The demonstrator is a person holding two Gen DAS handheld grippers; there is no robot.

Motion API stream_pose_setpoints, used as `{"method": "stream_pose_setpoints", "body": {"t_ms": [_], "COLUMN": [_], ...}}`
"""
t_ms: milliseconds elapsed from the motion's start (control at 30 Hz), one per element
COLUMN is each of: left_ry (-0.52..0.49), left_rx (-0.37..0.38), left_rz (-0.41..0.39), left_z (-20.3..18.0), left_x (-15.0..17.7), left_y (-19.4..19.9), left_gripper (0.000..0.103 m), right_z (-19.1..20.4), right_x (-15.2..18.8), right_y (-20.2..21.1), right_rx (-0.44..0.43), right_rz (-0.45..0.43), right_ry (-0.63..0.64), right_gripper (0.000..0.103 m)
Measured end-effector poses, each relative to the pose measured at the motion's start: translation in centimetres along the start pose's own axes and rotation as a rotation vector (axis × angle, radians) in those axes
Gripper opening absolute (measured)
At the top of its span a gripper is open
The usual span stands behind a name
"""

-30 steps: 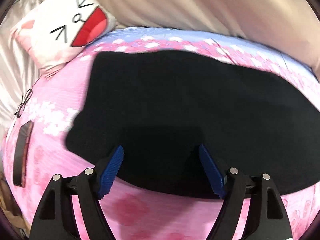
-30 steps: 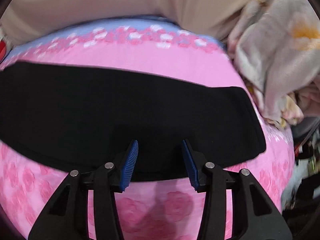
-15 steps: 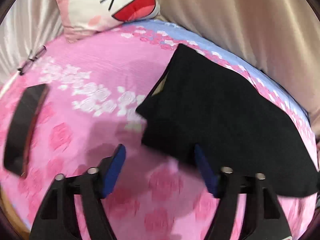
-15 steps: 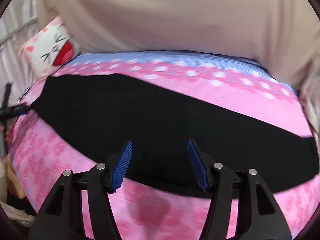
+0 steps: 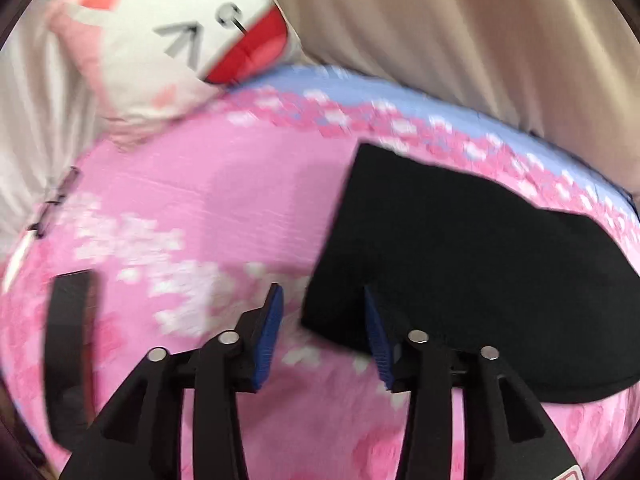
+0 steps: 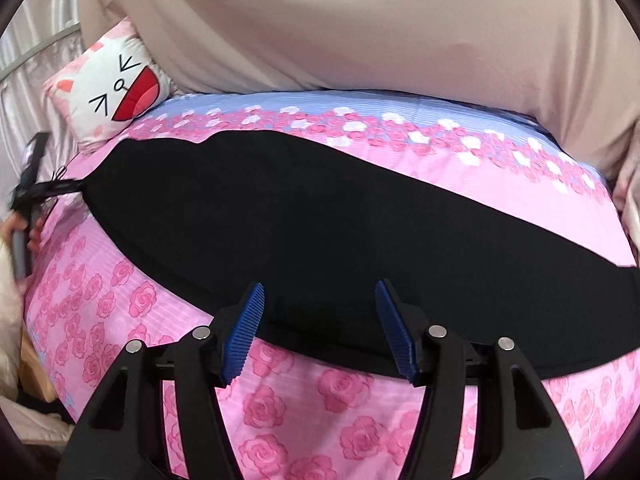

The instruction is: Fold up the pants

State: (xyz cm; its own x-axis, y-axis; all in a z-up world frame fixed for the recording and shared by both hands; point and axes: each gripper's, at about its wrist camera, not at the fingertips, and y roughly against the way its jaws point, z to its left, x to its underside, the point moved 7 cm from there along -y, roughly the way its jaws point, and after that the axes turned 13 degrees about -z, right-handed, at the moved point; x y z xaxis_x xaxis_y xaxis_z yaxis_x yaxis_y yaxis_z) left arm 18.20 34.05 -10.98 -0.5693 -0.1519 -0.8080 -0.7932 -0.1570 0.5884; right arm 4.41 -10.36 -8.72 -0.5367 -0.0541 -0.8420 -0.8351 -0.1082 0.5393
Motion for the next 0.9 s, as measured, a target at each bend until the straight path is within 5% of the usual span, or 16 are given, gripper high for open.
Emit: {"method": "stream_pose_setpoints", "body": {"t_ms": [67,167,300,400,500,667,800,900], "left_ry": [-0.027,-0.096,-0.121,-0.152,-0.203,-0.228,-0.269,-0.189], "left_rx": [-0.108,-0.242,-0.095,0.07,0.003,-0.068,-0.141,-0.096], "left_rz": [-0.052,-0.151,-0.131,-0.012,0.116,0.045,0.022,0.057], "left_z": [1.3,1.7,-4.3,-11.7,-14.3,-13.5,-11.1,-9.0], "left_x": [-1.2,-4.4,-6.2,-4.5,-1.2,0.7,1.8,1.5], "left_y": [2.4,5.1,3.4,-1.3,-6.7,-5.2,-4.4,-4.4], "left_gripper": [0.045,0.044,0.044,0.047,0.049,0.05,0.07,0.071], "right_z": [-0.7,-1.2,-0.2,0.9,2.8,7.4,11.3,11.8], "right_x": [-0.1,-0.3,-1.0,-2.5,-5.3,-9.3,-10.1,-9.6], "right_y": [0.3,0.1,-1.3,-2.5,-4.9,-11.9,-20.3,-24.5], "right_rx": [0.019,0.011,-0.017,-0.063,-0.135,-0.292,-0.383,-0.384], "right_rz": [-0.016,-0.025,-0.041,-0.055,-0.056,0.008,0.112,0.141], "right_ry": [-0.01,-0.026,-0.026,-0.019,0.025,0.08,0.067,0.055], "right_gripper": [0.07,0.071,0.071,0.071,0.07,0.048,0.044,0.044]}}
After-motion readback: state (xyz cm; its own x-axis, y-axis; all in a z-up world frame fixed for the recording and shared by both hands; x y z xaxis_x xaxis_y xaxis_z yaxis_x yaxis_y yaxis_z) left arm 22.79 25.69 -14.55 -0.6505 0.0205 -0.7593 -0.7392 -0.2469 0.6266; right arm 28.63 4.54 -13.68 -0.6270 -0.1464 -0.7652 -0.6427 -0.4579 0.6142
